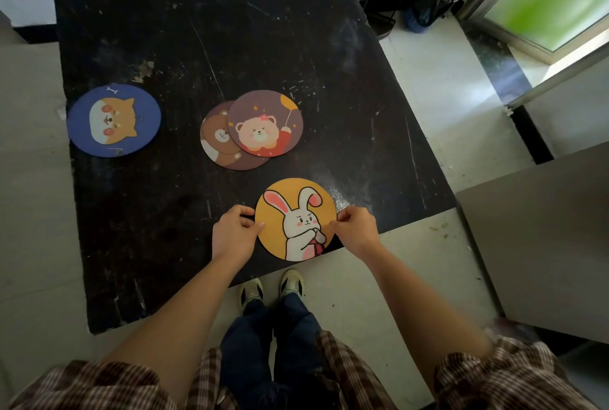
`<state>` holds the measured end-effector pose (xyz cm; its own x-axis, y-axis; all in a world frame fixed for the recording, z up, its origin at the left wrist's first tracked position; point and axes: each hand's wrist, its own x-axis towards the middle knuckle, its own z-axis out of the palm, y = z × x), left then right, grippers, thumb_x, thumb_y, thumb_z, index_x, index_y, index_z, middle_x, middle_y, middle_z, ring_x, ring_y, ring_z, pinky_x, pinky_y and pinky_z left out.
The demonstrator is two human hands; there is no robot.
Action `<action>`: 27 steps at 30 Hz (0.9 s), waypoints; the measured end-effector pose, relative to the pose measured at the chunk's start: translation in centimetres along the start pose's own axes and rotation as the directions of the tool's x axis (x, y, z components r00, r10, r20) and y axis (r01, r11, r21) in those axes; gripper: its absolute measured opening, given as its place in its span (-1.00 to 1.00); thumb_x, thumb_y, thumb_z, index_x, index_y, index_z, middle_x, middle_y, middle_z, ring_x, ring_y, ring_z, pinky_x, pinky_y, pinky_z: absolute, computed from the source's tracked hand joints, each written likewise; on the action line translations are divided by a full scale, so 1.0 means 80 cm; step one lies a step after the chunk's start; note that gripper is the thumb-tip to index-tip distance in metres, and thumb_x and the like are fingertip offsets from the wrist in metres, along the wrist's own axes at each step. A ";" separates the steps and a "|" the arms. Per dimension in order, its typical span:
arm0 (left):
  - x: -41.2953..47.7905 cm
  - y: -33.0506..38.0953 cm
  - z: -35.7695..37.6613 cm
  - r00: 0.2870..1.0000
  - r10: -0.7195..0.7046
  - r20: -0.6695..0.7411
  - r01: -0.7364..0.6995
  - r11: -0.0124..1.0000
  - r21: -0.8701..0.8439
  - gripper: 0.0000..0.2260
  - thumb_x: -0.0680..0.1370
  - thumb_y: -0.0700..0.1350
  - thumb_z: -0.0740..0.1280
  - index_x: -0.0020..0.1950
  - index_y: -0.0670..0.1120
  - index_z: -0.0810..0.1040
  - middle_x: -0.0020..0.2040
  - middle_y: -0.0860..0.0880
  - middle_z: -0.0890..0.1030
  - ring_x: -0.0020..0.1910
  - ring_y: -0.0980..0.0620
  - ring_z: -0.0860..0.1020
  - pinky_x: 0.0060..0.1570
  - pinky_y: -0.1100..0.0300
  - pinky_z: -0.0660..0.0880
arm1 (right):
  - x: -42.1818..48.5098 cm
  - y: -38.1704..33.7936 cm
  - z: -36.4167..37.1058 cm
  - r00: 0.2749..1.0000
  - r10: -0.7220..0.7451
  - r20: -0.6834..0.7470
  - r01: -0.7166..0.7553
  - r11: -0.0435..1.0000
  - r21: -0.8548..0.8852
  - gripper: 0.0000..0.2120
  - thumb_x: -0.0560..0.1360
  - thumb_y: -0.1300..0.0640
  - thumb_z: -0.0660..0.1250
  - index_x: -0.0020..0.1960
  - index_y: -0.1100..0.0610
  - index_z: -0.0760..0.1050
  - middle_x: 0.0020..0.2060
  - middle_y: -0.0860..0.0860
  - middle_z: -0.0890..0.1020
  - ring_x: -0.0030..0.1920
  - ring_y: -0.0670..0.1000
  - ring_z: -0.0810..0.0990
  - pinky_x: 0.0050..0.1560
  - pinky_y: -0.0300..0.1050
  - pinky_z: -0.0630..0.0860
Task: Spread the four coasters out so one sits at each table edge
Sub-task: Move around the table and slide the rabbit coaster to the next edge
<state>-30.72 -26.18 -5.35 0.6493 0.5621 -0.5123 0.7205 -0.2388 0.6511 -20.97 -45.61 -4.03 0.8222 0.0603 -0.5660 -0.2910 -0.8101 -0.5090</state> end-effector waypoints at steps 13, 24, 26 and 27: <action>0.001 0.002 0.007 0.997 0.027 -0.076 -0.024 0.999 0.042 -0.77 0.45 -0.15 0.41 0.09 -0.11 0.54 -0.20 0.01 0.54 -0.18 0.04 0.51 -0.18 0.17 0.38 | -0.007 0.002 0.008 0.999 0.003 -0.053 -0.003 1.000 -0.009 -0.84 0.31 0.26 0.37 -0.42 0.19 0.45 -0.53 0.03 0.43 -0.50 -0.01 0.32 -0.48 -0.18 0.29; 0.003 0.007 0.009 0.997 0.000 -0.076 0.006 0.997 0.074 -0.75 0.44 -0.22 0.41 0.11 -0.11 0.53 -0.15 -0.02 0.54 -0.17 0.06 0.49 -0.21 0.21 0.37 | -0.010 0.010 0.015 0.996 0.019 -0.088 -0.010 0.996 0.092 -0.87 0.40 0.28 0.35 -0.17 0.09 0.46 -0.34 -0.06 0.53 -0.34 -0.10 0.50 -0.39 -0.26 0.38; 0.005 0.006 0.009 0.998 -0.002 -0.070 0.007 0.997 0.075 -0.74 0.44 -0.23 0.40 0.11 -0.11 0.52 -0.15 -0.01 0.54 -0.17 0.07 0.49 -0.25 0.26 0.35 | -0.010 0.011 0.014 0.996 0.010 -0.084 -0.002 0.994 0.105 -0.87 0.41 0.29 0.35 -0.17 0.08 0.46 -0.34 -0.08 0.52 -0.33 -0.11 0.50 -0.39 -0.28 0.37; 0.005 0.005 0.008 0.998 -0.004 -0.068 0.009 0.997 0.074 -0.74 0.44 -0.23 0.40 0.11 -0.10 0.52 -0.15 -0.01 0.54 -0.18 0.07 0.49 -0.29 0.29 0.33 | -0.011 0.011 0.013 0.997 0.002 -0.081 0.006 0.995 0.103 -0.87 0.41 0.29 0.35 -0.16 0.09 0.46 -0.34 -0.08 0.52 -0.32 -0.10 0.50 -0.38 -0.28 0.38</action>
<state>-29.98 -26.59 -5.66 0.6282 0.6159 -0.4754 0.7423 -0.2914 0.6034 -22.44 -45.77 -4.69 0.8583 0.0110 -0.5130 -0.3350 -0.7453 -0.5765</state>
